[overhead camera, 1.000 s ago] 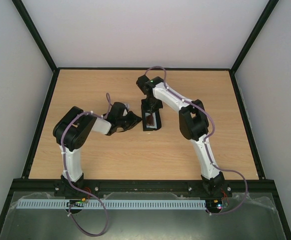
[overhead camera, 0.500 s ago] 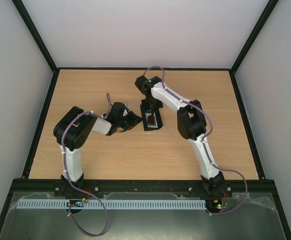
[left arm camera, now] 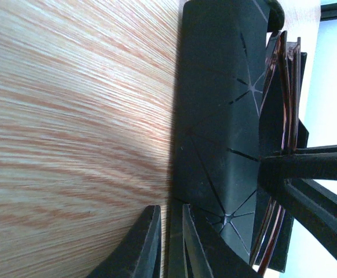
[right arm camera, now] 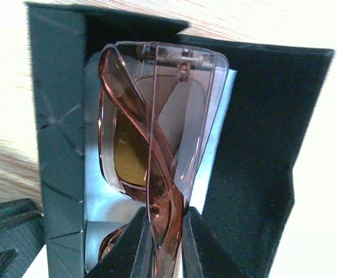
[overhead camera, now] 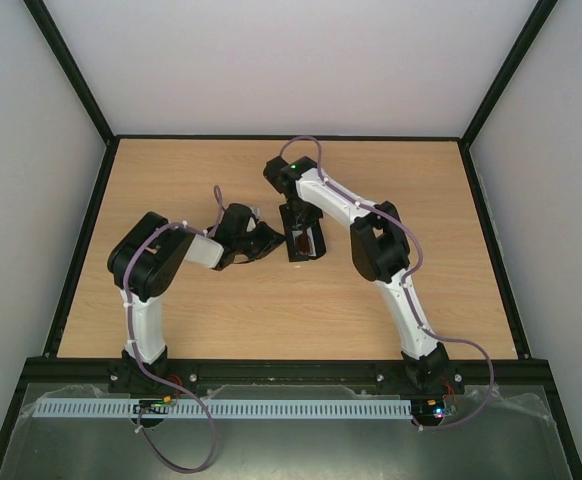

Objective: Organize the sunglasses
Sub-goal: Place the sunglasses in the sunglasses case.

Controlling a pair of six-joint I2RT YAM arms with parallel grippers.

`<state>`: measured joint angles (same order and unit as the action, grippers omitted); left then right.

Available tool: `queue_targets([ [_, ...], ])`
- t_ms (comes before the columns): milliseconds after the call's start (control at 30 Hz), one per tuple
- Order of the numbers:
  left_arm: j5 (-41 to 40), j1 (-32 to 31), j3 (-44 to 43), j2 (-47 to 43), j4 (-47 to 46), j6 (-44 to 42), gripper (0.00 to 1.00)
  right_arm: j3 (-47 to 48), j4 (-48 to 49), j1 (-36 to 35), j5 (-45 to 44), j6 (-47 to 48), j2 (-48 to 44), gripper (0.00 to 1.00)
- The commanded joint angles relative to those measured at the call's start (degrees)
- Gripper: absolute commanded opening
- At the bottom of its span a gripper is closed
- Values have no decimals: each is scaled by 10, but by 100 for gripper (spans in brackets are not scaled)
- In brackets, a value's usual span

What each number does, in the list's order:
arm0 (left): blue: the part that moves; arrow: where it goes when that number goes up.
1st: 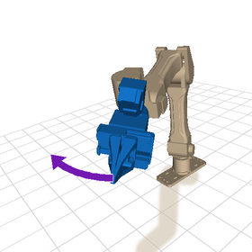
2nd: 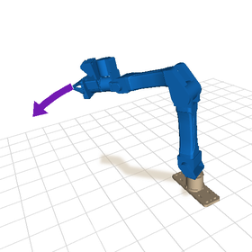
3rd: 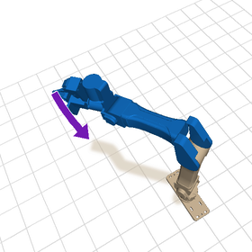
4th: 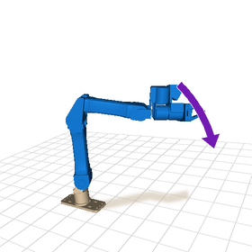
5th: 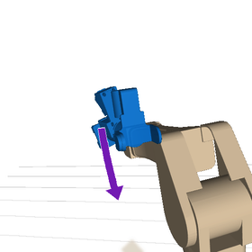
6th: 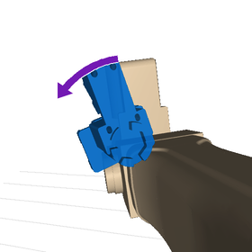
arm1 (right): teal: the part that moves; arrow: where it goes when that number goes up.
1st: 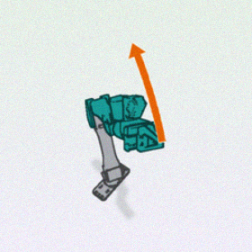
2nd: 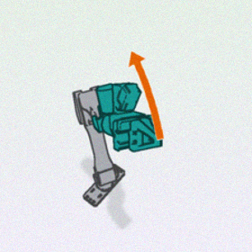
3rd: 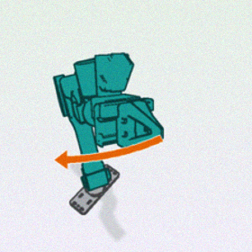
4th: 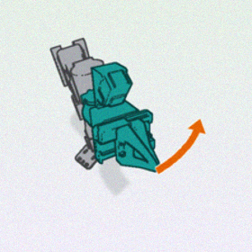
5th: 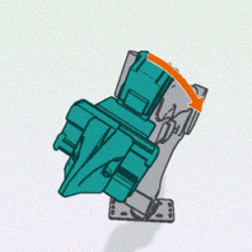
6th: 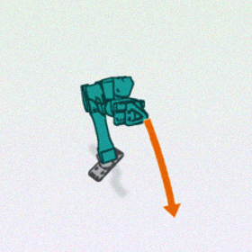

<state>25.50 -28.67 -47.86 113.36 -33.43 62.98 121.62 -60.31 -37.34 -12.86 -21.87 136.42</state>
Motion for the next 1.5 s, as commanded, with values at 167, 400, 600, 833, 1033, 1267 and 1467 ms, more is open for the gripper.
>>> queue_targets([
  [167,-9,-3,-11,20,55,-15,13,-4,-40,-11,-30,5,21,18],
  [400,-10,-3,-14,16,61,-17,13,2,-45,-11,-41,5,10,35],
  [600,-13,-3,-14,11,70,-20,13,0,-25,-11,-27,0,-20,41],
  [833,-16,-3,-9,2,77,-23,13,-95,52,-11,-4,-14,-101,44],
  [1033,-18,-3,-3,-3,78,-23,13,-157,99,-11,13,-29,-147,31],
  [1267,-20,-4,0,-9,79,-22,13,-207,113,-11,-8,-39,-153,16],
  [1467,-20,-6,-3,0,78,-22,13,-211,115,-11,-28,-42,-137,16],
])
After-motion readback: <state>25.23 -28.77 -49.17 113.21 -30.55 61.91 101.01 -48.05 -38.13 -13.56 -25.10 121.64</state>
